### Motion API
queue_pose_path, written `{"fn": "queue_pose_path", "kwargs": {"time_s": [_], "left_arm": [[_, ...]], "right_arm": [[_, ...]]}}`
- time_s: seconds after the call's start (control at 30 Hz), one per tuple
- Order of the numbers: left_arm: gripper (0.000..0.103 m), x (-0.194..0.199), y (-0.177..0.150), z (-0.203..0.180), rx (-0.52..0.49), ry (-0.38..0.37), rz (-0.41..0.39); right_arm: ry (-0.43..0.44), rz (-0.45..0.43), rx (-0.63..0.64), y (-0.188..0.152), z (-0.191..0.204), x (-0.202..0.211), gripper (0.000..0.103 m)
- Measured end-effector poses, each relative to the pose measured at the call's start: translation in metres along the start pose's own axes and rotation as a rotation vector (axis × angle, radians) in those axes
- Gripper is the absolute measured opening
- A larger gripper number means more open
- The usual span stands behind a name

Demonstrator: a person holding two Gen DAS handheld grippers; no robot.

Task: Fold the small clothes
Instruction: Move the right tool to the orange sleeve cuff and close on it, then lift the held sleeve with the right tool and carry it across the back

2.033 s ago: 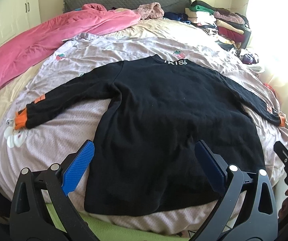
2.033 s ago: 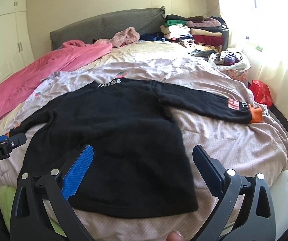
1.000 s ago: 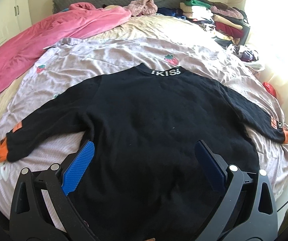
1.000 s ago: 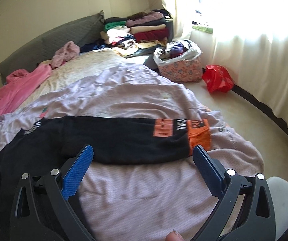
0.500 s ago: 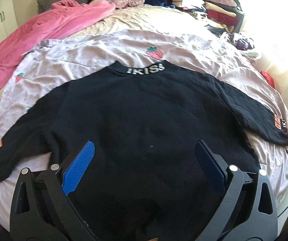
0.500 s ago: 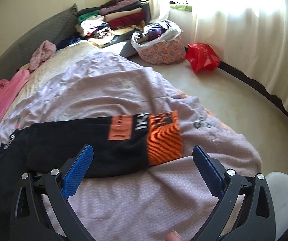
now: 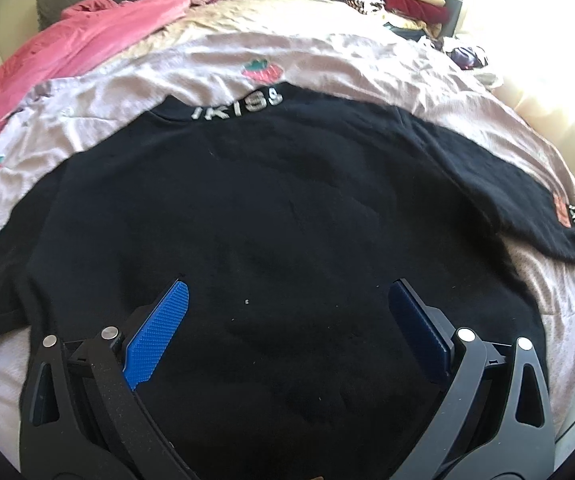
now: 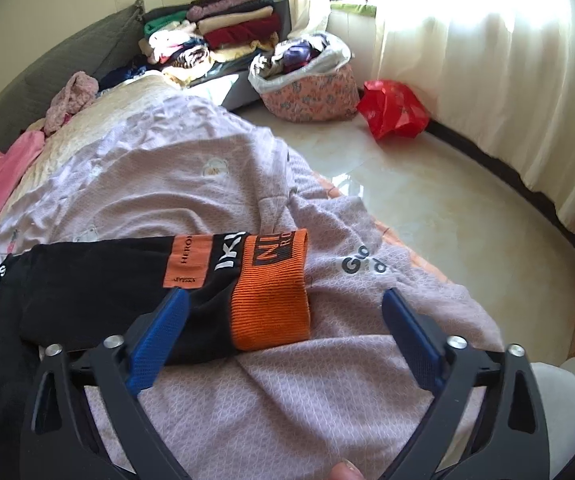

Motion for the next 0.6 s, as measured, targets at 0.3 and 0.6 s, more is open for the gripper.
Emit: {"fn": "queue_pose_path", "kwargs": {"time_s": [0.3, 0.6], "left_arm": [[0.094, -0.025, 0.005, 0.020, 0.017, 0.003, 0.014], [0.094, -0.018, 0.009, 0.021, 0.009, -0.036, 0.008]], "right_arm": [[0.027, 0.128, 0.005, 0.003, 0.014, -0.050, 0.042], [0.141, 0.011, 0.086, 0.015, 0.045, -0.005, 0.009]]}}
Point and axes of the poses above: each gripper's, at about its wrist camera, not at the fingertips, and x roughly against the way its jaws point, z to its left, y to its top, the point moved 5 cm from there along -x, roughly the way its jaws point, and after that the axes turned 11 degrees about -y, right-handed, at the moved point
